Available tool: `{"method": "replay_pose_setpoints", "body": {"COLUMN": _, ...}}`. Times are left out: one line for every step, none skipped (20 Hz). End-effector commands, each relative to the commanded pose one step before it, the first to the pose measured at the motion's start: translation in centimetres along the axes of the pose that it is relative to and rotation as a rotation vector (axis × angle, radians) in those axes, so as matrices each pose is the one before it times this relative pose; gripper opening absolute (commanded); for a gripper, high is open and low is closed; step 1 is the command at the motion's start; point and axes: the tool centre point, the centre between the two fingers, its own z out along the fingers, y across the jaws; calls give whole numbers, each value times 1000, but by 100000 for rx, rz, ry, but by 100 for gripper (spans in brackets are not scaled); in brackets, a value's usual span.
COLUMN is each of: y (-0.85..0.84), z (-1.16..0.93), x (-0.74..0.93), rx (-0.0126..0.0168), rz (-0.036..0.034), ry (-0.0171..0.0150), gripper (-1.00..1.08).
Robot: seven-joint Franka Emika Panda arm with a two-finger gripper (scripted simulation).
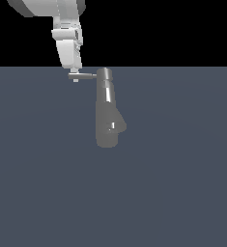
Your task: Turn on the faucet by rotating a designated handle.
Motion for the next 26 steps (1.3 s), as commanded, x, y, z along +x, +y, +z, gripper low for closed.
{"method": "replay_pose_setpoints", "body": {"y": 617, "z": -264, "x": 9, "rx": 27, "rz": -2, "ry": 0, "gripper": -100}}
{"method": "replay_pose_setpoints", "body": {"y": 250, "z": -101, "x": 4, "rx": 0, "rz": 0, "ry": 0, "gripper": -100}}
{"method": "replay_pose_setpoints", "body": {"y": 251, "z": -102, "x": 4, "rx": 0, "rz": 0, "ry": 0, "gripper": -100}}
{"method": "replay_pose_setpoints", "body": {"y": 253, "z": -102, "x": 4, "rx": 0, "rz": 0, "ry": 0, "gripper": -100}}
{"method": "replay_pose_setpoints", "body": {"y": 254, "z": -103, "x": 5, "rx": 0, "rz": 0, "ry": 0, "gripper": -100}}
{"method": "replay_pose_setpoints", "body": {"y": 256, "z": -104, "x": 5, "rx": 0, "rz": 0, "ry": 0, "gripper": -100}}
{"method": "replay_pose_setpoints", "body": {"y": 257, "z": -104, "x": 5, "rx": 0, "rz": 0, "ry": 0, "gripper": -100}}
{"method": "replay_pose_setpoints", "body": {"y": 258, "z": -105, "x": 5, "rx": 0, "rz": 0, "ry": 0, "gripper": -100}}
{"method": "replay_pose_setpoints", "body": {"y": 260, "z": -106, "x": 5, "rx": 0, "rz": 0, "ry": 0, "gripper": -100}}
{"method": "replay_pose_setpoints", "body": {"y": 261, "z": -106, "x": 5, "rx": 0, "rz": 0, "ry": 0, "gripper": -100}}
{"method": "replay_pose_setpoints", "body": {"y": 262, "z": -107, "x": 5, "rx": 0, "rz": 0, "ry": 0, "gripper": -100}}
{"method": "replay_pose_setpoints", "body": {"y": 264, "z": -108, "x": 5, "rx": 0, "rz": 0, "ry": 0, "gripper": -100}}
{"method": "replay_pose_setpoints", "body": {"y": 265, "z": -108, "x": 5, "rx": 0, "rz": 0, "ry": 0, "gripper": -100}}
{"method": "replay_pose_setpoints", "body": {"y": 266, "z": -109, "x": 5, "rx": 0, "rz": 0, "ry": 0, "gripper": -100}}
{"method": "replay_pose_setpoints", "body": {"y": 267, "z": -109, "x": 5, "rx": 0, "rz": 0, "ry": 0, "gripper": -100}}
{"method": "replay_pose_setpoints", "body": {"y": 268, "z": -110, "x": 5, "rx": 0, "rz": 0, "ry": 0, "gripper": -100}}
{"method": "replay_pose_setpoints", "body": {"y": 269, "z": -110, "x": 5, "rx": 0, "rz": 0, "ry": 0, "gripper": -100}}
{"method": "replay_pose_setpoints", "body": {"y": 270, "z": -111, "x": 5, "rx": 0, "rz": 0, "ry": 0, "gripper": -100}}
{"method": "replay_pose_setpoints", "body": {"y": 271, "z": -112, "x": 5, "rx": 0, "rz": 0, "ry": 0, "gripper": -100}}
{"method": "replay_pose_setpoints", "body": {"y": 272, "z": -112, "x": 5, "rx": 0, "rz": 0, "ry": 0, "gripper": -100}}
{"method": "replay_pose_setpoints", "body": {"y": 273, "z": -113, "x": 4, "rx": 0, "rz": 0, "ry": 0, "gripper": -100}}
{"method": "replay_pose_setpoints", "body": {"y": 274, "z": -114, "x": 4, "rx": 0, "rz": 0, "ry": 0, "gripper": -100}}
{"method": "replay_pose_setpoints", "body": {"y": 275, "z": -114, "x": 4, "rx": 0, "rz": 0, "ry": 0, "gripper": -100}}
{"method": "replay_pose_setpoints", "body": {"y": 276, "z": -115, "x": 4, "rx": 0, "rz": 0, "ry": 0, "gripper": -100}}
{"method": "replay_pose_setpoints", "body": {"y": 276, "z": -116, "x": 4, "rx": 0, "rz": 0, "ry": 0, "gripper": -100}}
{"method": "replay_pose_setpoints", "body": {"y": 0, "z": 0, "x": 0, "rx": 0, "rz": 0, "ry": 0, "gripper": -100}}
